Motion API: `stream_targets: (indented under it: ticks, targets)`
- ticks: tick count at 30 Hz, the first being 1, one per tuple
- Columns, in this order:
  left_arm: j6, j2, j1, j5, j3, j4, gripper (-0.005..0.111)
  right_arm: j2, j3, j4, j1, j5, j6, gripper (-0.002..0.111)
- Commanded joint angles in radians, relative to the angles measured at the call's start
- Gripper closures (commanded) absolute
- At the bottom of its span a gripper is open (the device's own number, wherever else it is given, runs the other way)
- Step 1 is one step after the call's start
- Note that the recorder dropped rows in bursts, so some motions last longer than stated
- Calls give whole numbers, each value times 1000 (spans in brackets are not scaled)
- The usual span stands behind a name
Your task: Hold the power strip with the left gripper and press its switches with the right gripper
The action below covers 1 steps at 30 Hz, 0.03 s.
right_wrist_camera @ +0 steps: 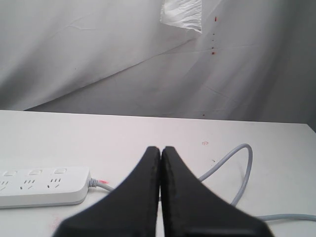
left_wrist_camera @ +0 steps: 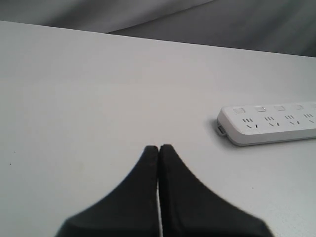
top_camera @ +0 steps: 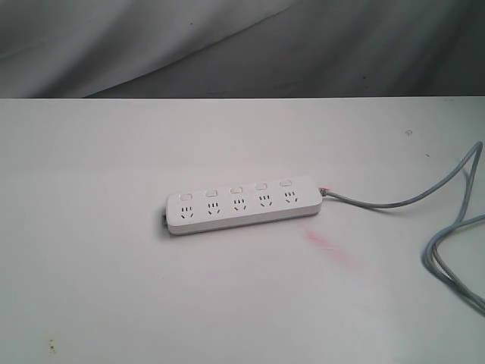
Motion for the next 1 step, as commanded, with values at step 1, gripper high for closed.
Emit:
stream_targets:
  ticks: [1]
  targets:
    - [-5, -5, -6, -6, 4, 4, 107, -2, 3, 4, -5, -6, 1, 108]
